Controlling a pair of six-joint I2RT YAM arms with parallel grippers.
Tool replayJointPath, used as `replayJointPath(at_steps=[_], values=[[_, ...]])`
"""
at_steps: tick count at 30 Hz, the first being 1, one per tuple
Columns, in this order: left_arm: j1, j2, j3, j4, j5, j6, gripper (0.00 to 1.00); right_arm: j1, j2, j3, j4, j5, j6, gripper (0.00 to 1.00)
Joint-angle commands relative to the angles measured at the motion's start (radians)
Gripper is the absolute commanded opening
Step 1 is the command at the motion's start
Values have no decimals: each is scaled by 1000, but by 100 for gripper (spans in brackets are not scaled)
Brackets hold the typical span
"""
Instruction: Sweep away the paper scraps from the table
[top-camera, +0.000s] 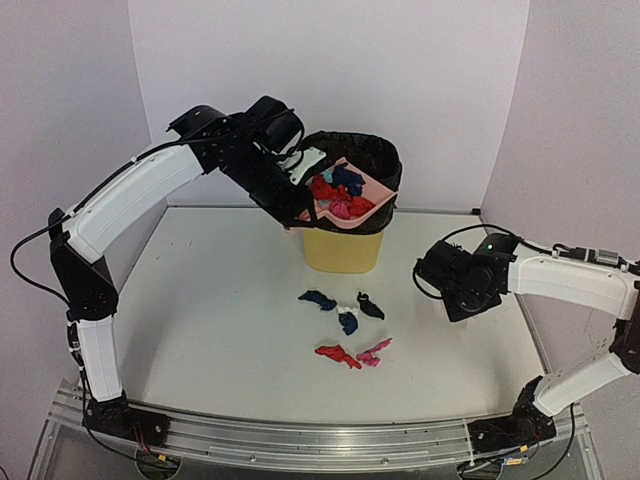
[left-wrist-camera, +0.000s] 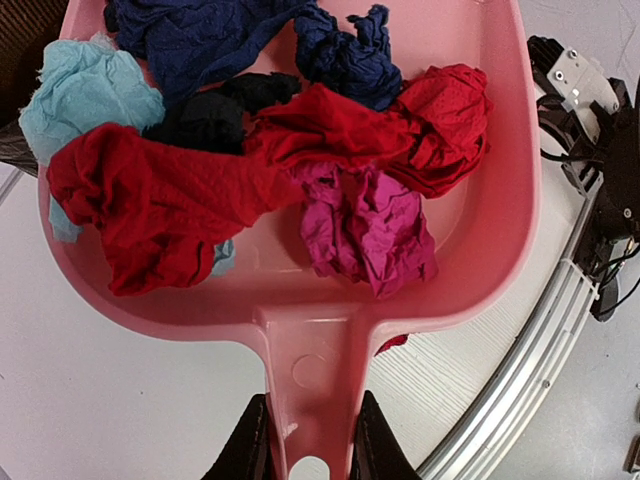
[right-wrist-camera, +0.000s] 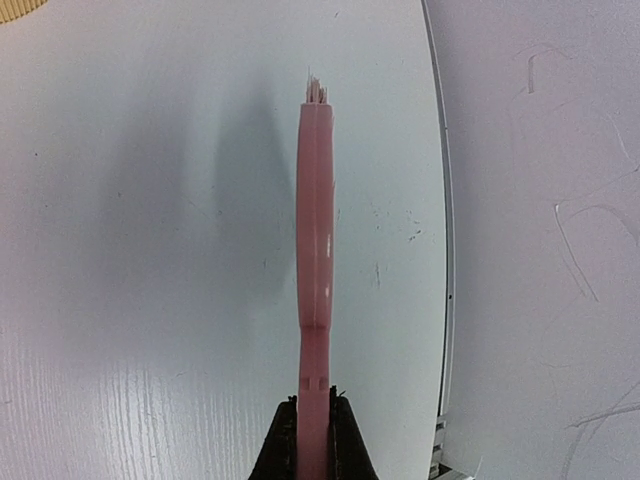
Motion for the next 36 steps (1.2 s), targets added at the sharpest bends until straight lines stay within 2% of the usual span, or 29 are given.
replayJointPath(at_steps=[1,17,36], values=[[17,14,74,48,-3,21,0,-4,-32,-22,-4,-15,18,0],[64,42,91,211,-65,23,0,-4,-49,-53,-5,-55,10,0],[98,107,148,357,-336,-38,0,-4,-81,-105,-5,-117,-5,0]])
